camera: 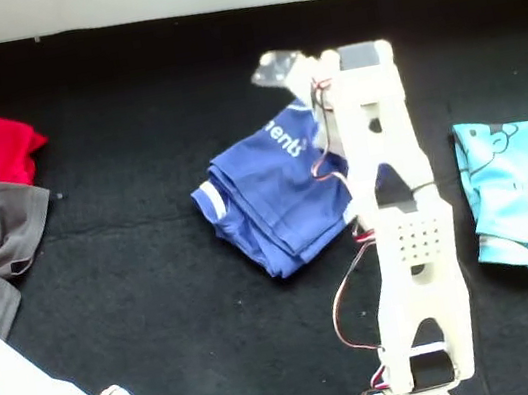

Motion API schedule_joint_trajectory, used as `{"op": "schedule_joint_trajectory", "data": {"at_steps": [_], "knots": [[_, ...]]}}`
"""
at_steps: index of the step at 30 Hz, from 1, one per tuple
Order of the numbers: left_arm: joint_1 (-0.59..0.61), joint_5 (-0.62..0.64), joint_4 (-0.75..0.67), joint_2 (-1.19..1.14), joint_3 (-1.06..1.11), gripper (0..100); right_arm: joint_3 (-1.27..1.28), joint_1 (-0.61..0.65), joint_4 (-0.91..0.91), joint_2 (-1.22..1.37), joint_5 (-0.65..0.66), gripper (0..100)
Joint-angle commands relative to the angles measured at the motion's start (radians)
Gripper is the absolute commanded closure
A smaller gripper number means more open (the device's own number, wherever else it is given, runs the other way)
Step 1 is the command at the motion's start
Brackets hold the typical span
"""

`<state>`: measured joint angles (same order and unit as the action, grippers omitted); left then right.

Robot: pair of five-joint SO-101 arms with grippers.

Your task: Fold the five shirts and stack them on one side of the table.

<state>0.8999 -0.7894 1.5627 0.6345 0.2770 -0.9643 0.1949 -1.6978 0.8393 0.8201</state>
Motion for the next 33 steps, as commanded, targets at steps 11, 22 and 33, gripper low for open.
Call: {"op": "schedule_joint_trajectory", "data": {"at_steps": [11, 22, 33], "knots": [[-0.016, -0.009, -0.015, 0.027, -0.012, 99, 0.073, 0.174, -0.067, -0.214, -0.595, 99.5], [-0.016, -0.009, -0.015, 0.027, -0.012, 99, 0.487, 0.329, 0.119, -0.211, -0.819, 99.3], [-0.01, -0.009, -0.011, 0.027, -0.012, 99, 0.472, 0.455, -0.01, -0.252, -0.819, 99.3]]}}
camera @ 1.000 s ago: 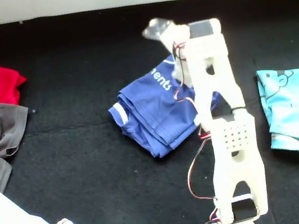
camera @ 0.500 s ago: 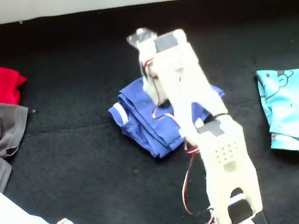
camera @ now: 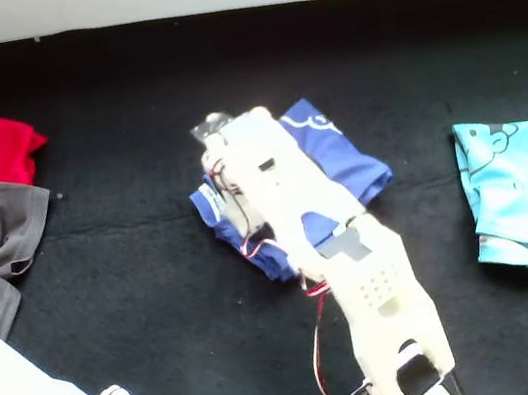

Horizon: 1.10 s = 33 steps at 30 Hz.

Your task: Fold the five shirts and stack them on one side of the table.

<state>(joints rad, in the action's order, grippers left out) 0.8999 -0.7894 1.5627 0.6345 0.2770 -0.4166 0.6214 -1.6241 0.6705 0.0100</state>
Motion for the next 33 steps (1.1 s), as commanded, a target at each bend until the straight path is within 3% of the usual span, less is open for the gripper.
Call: {"op": "schedule_joint_trajectory", "data": {"at_steps": [1, 4, 8, 11, 17, 21, 24, 29, 33], "knots": [[-0.01, -0.009, -0.011, 0.027, -0.012, 99, -0.104, 0.028, -0.117, -0.101, -0.009, 99.3], [-0.01, -0.009, -0.012, 0.027, -0.012, 99, -0.147, -0.007, -0.142, -0.171, -0.012, 99.3], [-0.012, -0.011, -0.015, 0.027, -0.012, 99, -0.157, -0.076, -0.139, -0.312, -0.141, 99.1], [-0.015, -0.011, -0.015, 0.027, -0.012, 99, -0.145, -0.12, -0.142, -0.392, -0.316, 99.0], [-0.016, -0.011, -0.015, 0.027, -0.012, 99, -0.027, -0.157, -0.14, -0.486, -0.804, 99.1], [-0.016, -0.011, -0.015, 0.027, -0.012, 99, 0.025, -0.157, -0.134, -0.504, -0.845, 98.5], [-0.016, -0.012, -0.015, 0.027, -0.012, 99, 0.073, -0.159, -0.085, -0.503, -0.907, 88.5], [-0.016, -0.012, -0.015, 0.022, -0.012, 99, 0.245, -0.177, 0.11, -0.503, -1.025, 54.3], [-0.016, -0.012, -0.015, 0.021, -0.005, 99, 0.371, -0.22, 0.311, -0.503, -1.079, 51.2]]}}
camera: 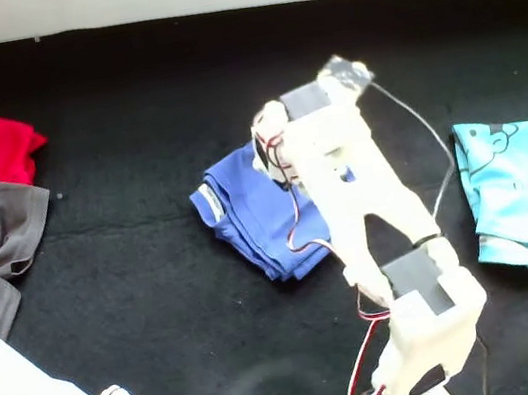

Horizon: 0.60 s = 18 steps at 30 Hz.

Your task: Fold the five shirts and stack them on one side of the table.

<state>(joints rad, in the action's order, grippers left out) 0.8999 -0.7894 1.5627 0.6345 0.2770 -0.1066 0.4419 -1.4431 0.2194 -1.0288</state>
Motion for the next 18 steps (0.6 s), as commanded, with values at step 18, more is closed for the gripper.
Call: {"op": "schedule_joint_trajectory", "data": {"at_steps": [18], "knots": [[-0.008, -0.091, -0.015, 0.022, -0.002, 99, 0.341, -0.088, 0.539, 0.189, -0.051, 71.1]]}}
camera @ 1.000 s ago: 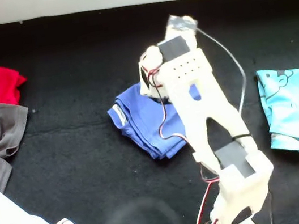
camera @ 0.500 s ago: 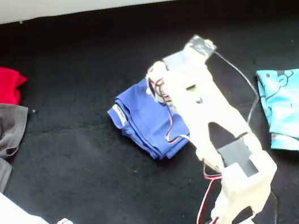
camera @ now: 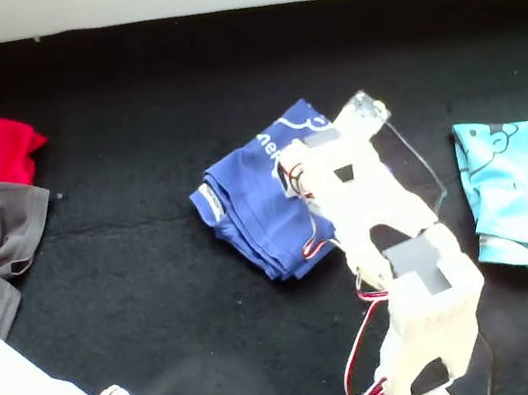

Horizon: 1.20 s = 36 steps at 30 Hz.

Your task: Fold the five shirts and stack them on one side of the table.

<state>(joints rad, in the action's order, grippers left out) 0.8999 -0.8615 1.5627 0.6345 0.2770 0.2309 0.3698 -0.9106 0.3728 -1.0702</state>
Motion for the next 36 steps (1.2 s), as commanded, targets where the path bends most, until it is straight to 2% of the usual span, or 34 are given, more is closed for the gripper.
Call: {"op": "schedule_joint_trajectory", "data": {"at_steps": [1, 4, 6, 12, 22, 26, 36], "knots": [[-0.008, -0.018, -0.015, 0.022, -0.002, 99, 0.001, -0.025, 0.002, 0.038, -0.008, 77.6], [-0.008, -0.018, -0.015, 0.021, -0.002, 99, -0.004, -0.059, -0.008, 0.038, -0.003, 98.9], [-0.008, -0.018, -0.015, 0.021, -0.002, 99, -0.004, -0.082, -0.013, 0.036, 0.029, 97.0], [-0.015, -0.018, -0.015, 0.019, -0.002, 99, -0.004, -0.148, -0.091, -0.093, 0.253, 99.1], [-0.016, -0.014, -0.015, 0.019, -0.001, 99, -0.004, -0.32, -0.255, -0.475, 0.899, 99.2], [-0.016, -0.012, -0.015, 0.019, 0.001, 99, -0.005, -0.418, -0.314, -0.568, 1.102, 99.2], [-0.016, -0.012, -0.017, 0.025, 0.07, 99, -0.205, -0.654, -0.401, -0.665, 1.444, 99.2]]}}
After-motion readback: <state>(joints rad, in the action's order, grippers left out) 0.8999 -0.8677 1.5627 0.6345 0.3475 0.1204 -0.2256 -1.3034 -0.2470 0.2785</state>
